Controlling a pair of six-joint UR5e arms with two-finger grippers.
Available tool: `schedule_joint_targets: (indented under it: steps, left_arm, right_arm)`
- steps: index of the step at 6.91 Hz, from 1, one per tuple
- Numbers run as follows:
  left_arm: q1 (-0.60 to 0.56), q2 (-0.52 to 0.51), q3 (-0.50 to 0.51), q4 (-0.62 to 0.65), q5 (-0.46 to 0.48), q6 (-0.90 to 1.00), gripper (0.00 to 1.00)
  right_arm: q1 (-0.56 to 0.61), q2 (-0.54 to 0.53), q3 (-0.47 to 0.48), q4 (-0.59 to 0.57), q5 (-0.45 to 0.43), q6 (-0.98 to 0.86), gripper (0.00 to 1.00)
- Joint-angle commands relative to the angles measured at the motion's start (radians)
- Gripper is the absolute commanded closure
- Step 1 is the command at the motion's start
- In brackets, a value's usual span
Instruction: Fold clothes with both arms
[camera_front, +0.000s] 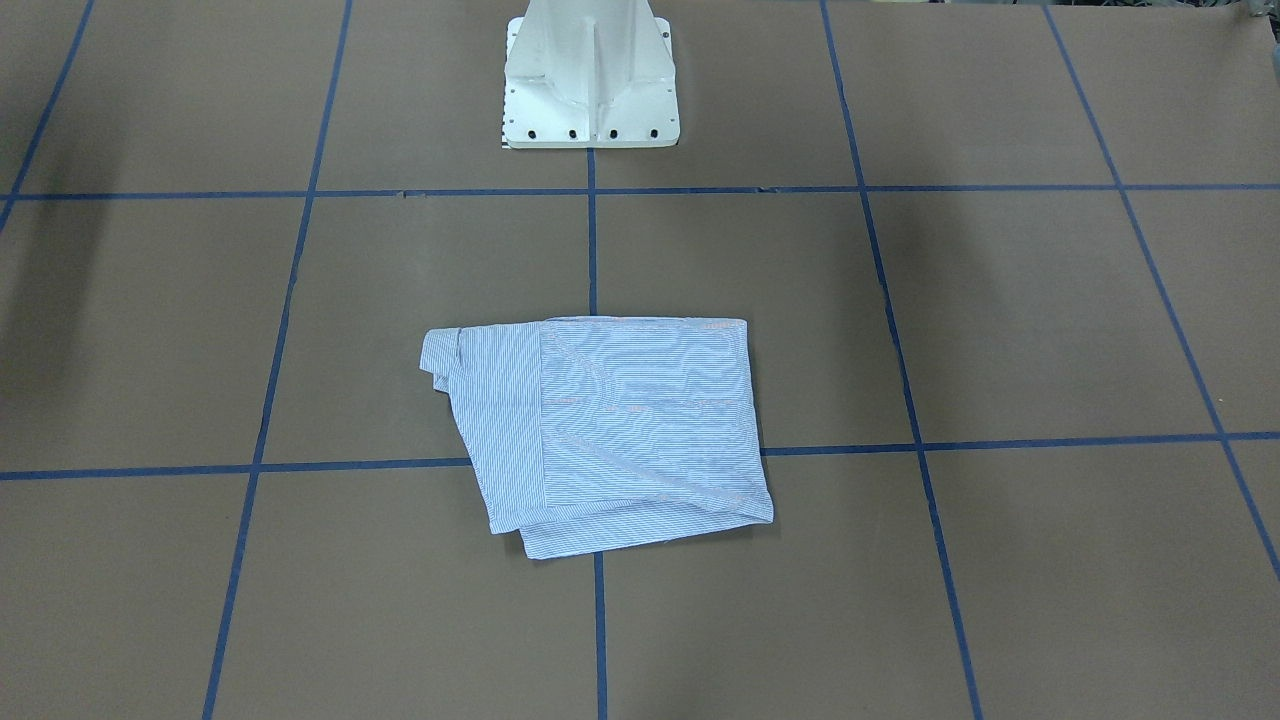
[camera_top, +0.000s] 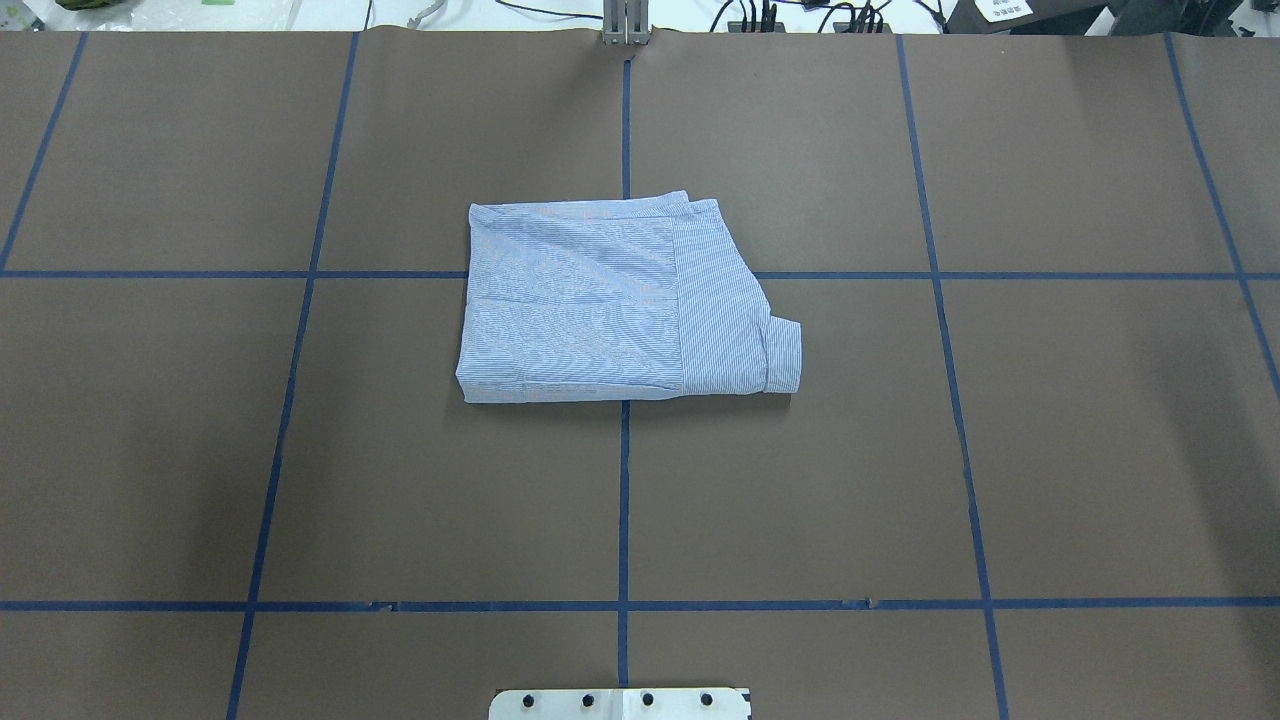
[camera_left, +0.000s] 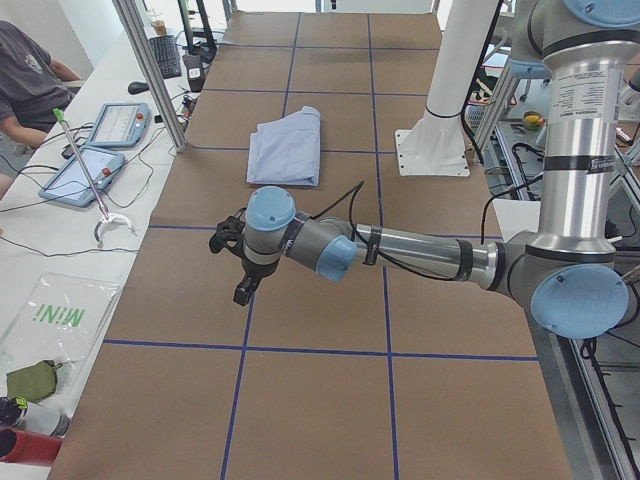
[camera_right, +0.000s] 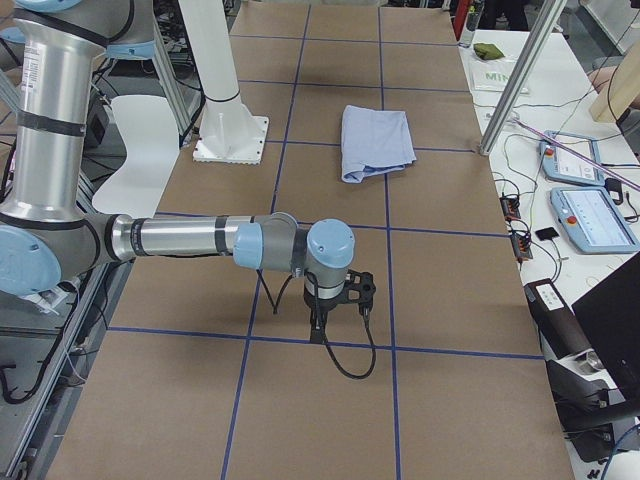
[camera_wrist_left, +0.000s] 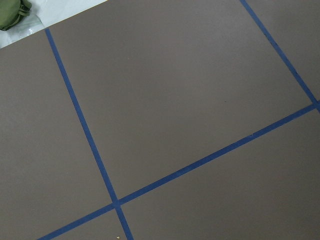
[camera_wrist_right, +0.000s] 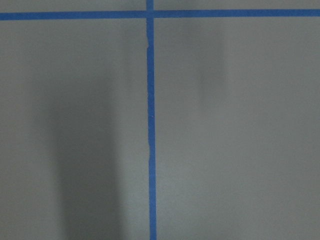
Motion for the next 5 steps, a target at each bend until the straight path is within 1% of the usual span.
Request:
schedule_joint_targets:
  steps: [1,2,3,4,5]
  left_arm:
    - [-0.039,0.008,0.001,0.036,-0.003,-0.003,0.01]
    - [-0.046,0.009,-0.005,0.038,-0.003,-0.003,0.01]
    - [-0.049,0.008,-0.025,0.094,-0.002,-0.005,0.01]
    - [-0.050,0.044,-0.045,0.114,0.003,-0.006,0.01]
    - [-0.052,0.096,-0.092,0.098,0.006,-0.010,0.01]
  right_arm:
    - [0.001,-0.011,-0.094,0.187,0.003,0.023,0.00]
    - [0.000,0.021,-0.094,0.191,0.014,0.104,0.00]
    - [-0.003,0.033,-0.096,0.194,0.011,0.138,0.00]
    - [-0.003,0.073,-0.091,0.189,0.017,0.141,0.00]
    - [-0.003,0.098,-0.104,0.183,0.013,0.143,0.00]
